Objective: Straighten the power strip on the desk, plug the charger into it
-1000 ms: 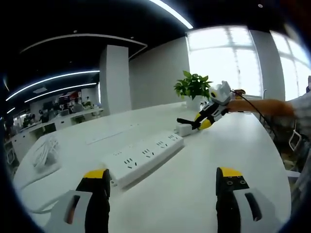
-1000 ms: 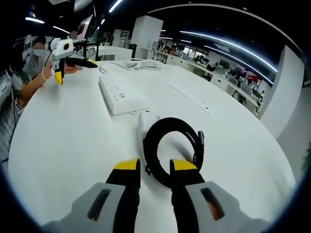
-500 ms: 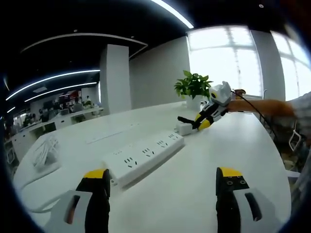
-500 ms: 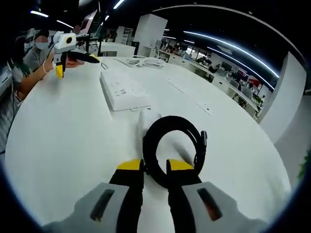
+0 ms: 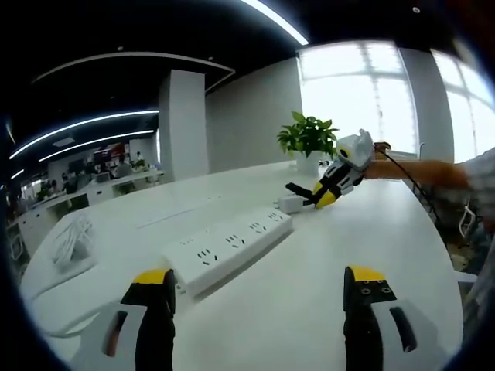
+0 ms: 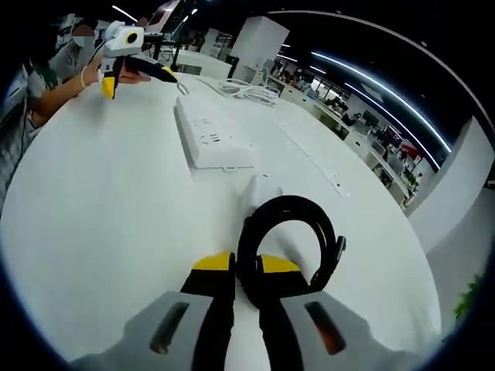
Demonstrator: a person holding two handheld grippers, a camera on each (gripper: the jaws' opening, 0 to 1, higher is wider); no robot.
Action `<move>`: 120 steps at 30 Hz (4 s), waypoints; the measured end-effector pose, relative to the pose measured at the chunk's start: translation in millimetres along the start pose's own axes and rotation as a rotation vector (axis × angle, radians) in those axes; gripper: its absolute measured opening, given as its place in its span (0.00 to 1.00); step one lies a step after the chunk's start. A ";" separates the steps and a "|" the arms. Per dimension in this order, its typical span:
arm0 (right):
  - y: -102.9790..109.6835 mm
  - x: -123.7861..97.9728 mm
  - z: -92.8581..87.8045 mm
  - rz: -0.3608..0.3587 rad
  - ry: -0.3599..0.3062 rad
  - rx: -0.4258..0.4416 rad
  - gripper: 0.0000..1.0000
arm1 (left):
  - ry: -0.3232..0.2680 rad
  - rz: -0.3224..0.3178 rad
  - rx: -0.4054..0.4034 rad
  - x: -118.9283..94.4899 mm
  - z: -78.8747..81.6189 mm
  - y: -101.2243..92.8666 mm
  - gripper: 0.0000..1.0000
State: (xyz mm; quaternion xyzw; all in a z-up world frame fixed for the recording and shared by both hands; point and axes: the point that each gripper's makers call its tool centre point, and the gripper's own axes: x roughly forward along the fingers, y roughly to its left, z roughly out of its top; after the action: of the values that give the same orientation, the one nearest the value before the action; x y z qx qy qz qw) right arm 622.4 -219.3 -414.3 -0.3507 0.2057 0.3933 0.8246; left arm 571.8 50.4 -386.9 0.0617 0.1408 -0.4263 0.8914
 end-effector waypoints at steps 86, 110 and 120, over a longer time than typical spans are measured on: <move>-3.3 -51.1 69.7 -0.278 -0.432 0.283 0.22 | 0.008 0.004 -0.019 1.1 -4.8 1.0 0.91; 17.9 -36.1 60.9 -0.174 -0.379 0.386 0.48 | 0.012 0.005 -0.015 0.2 -4.6 0.9 0.91; 29.7 -30.6 45.6 -0.158 -0.301 0.411 0.50 | 0.007 0.011 -0.015 -0.5 -3.7 1.7 0.91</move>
State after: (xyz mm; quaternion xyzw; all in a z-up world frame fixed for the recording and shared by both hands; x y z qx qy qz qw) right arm 583.2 -187.8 -377.3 -0.1287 0.1282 0.3255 0.9279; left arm 572.0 52.7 -390.3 0.0571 0.1467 -0.4202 0.8937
